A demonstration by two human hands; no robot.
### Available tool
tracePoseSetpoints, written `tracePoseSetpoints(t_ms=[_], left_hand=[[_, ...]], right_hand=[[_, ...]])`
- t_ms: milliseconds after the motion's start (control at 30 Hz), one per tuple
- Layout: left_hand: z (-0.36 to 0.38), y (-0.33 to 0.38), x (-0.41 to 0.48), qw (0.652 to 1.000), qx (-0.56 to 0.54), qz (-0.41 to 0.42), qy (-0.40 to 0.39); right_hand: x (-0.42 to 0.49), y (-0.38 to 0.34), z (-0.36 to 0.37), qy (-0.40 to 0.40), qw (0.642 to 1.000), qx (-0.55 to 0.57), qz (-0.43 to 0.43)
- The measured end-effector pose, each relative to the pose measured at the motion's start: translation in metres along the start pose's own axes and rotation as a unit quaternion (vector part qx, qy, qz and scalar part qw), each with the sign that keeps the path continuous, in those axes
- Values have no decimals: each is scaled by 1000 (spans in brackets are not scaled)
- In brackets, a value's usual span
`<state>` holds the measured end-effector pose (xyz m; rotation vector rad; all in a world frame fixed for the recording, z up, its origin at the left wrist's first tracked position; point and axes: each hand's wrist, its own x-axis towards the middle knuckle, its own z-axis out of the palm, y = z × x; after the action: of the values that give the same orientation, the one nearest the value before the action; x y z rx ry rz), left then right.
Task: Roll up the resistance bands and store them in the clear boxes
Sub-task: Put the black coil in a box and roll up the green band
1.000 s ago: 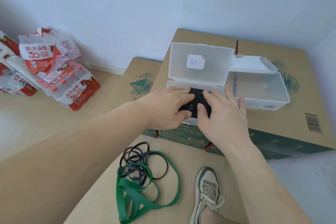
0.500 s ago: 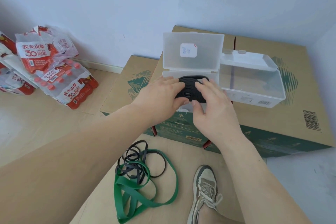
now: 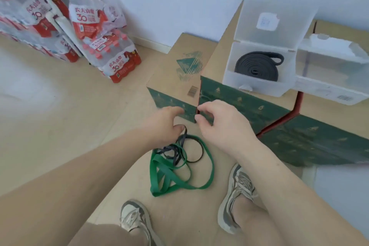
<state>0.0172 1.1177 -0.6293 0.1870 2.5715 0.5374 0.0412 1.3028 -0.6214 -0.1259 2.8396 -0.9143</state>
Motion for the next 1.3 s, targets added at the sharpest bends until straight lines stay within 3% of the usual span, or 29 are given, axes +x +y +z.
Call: tracePoseSetpoints(t_ms=[133,367,500,767,1167,1300], left_hand=[[39,-59,-21,984,29,-99,-143],[114,-124,7,970,29,-129,-206],[153,-153,44,971,32,-133,-195],[226,-208,97,967,16,-177,-181],[245,-236,99,949,148,-163,-226],[232,-227,88,965,54,-115,-228]], right_hand=[[-19,-19,61,-202,978,-4,50],[11,-9,154,-375,917,-110,82],[47,18,190,-347,925,-130,90],[83,64,251,-241,958,25,151],[76,75,271,-275,945,29,173],[70,70,255,-308,935,15,174]])
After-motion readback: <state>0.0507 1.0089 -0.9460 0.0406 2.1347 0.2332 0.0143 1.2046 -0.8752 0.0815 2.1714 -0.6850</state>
